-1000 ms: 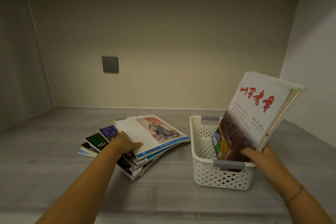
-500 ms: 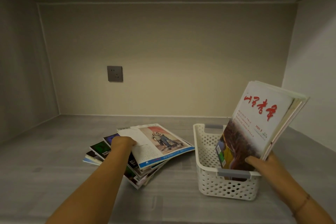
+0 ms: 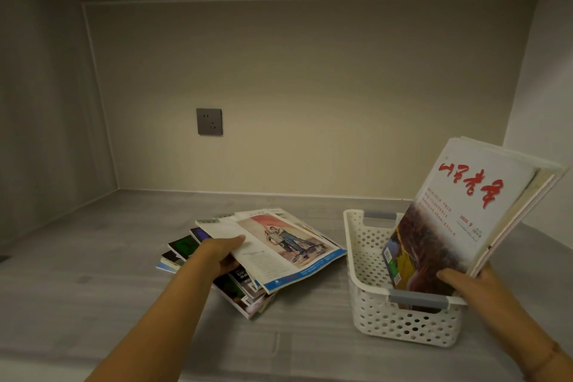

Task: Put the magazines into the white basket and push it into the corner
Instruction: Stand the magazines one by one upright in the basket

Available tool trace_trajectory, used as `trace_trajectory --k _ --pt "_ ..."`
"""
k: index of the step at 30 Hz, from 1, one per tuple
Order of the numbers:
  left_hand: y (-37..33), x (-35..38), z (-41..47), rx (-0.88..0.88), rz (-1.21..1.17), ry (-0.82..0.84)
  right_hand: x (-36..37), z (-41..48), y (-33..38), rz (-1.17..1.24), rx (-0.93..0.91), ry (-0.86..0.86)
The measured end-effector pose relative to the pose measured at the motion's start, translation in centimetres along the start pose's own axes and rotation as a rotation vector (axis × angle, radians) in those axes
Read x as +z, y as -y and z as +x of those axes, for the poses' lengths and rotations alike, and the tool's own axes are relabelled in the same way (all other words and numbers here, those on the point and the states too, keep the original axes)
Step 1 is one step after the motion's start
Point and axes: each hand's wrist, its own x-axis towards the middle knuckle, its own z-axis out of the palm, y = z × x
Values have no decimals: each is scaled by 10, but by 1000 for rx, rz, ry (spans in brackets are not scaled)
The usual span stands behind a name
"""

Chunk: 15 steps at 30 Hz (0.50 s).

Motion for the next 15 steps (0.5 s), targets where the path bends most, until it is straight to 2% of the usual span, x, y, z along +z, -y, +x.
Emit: trace_trajectory --k 4,7,13,15 --pt "8 4 2 136 18 18 -1 0 1 12 -15 -8" --pt "7 5 -5 276 96 -36 0 0 1 24 -11 7" --pt "-18 41 -54 873 156 -173 0 1 0 -13 -24 7" --pt "-30 61 -76 1014 155 -183 0 1 1 -6 -21 19"
